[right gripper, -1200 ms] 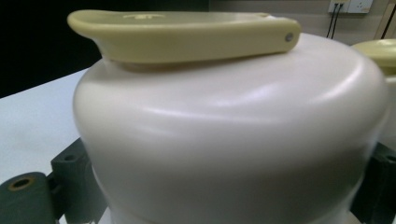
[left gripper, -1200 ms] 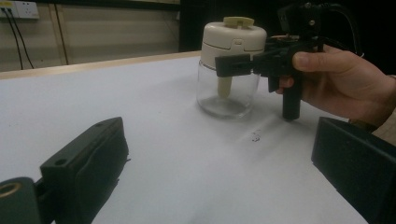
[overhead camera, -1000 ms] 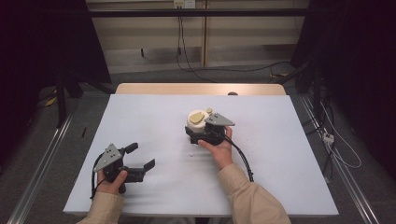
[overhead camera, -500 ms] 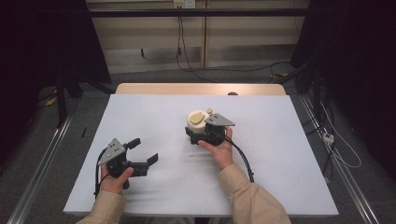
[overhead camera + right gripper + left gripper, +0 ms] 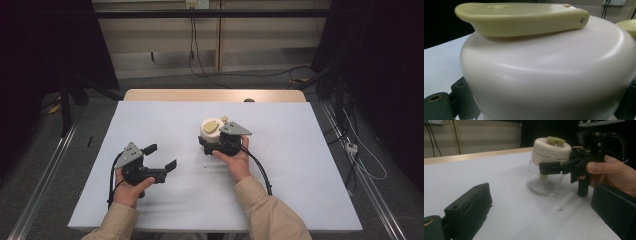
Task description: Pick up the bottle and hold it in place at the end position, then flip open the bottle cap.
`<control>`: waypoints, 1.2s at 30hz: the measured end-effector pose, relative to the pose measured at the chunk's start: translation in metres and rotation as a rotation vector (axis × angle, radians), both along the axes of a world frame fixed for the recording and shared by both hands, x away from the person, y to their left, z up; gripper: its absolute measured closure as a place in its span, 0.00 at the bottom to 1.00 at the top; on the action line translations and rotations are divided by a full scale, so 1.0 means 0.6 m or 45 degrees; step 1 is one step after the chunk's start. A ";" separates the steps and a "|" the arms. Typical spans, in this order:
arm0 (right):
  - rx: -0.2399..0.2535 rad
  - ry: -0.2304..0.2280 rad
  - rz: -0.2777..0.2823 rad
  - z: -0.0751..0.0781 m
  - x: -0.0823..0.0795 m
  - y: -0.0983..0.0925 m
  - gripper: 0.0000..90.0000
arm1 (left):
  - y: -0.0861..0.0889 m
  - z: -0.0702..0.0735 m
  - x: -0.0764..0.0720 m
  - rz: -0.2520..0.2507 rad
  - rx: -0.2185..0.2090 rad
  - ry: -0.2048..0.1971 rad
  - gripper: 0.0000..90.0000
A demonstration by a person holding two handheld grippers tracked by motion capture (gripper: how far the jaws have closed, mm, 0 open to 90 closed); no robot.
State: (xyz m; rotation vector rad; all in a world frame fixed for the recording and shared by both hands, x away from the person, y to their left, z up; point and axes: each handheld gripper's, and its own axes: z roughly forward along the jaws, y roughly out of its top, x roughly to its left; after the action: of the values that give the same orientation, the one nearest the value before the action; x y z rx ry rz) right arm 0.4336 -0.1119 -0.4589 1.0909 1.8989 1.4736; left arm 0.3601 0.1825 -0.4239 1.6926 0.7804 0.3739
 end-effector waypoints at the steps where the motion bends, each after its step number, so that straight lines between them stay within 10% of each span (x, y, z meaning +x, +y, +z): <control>1: 0.002 0.000 0.000 0.000 0.000 0.000 0.07 | -0.002 0.000 0.001 -0.008 0.007 0.001 0.03; 36: -0.005 0.006 0.005 0.001 0.000 0.000 0.07 | -0.070 0.022 0.051 -0.075 0.034 0.105 0.13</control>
State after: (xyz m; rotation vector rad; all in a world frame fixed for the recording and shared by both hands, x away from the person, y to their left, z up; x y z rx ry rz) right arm 0.4336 -0.1121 -0.4584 1.0901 1.9072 1.4700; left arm 0.3909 0.1407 -0.4108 1.7607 0.7875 0.2760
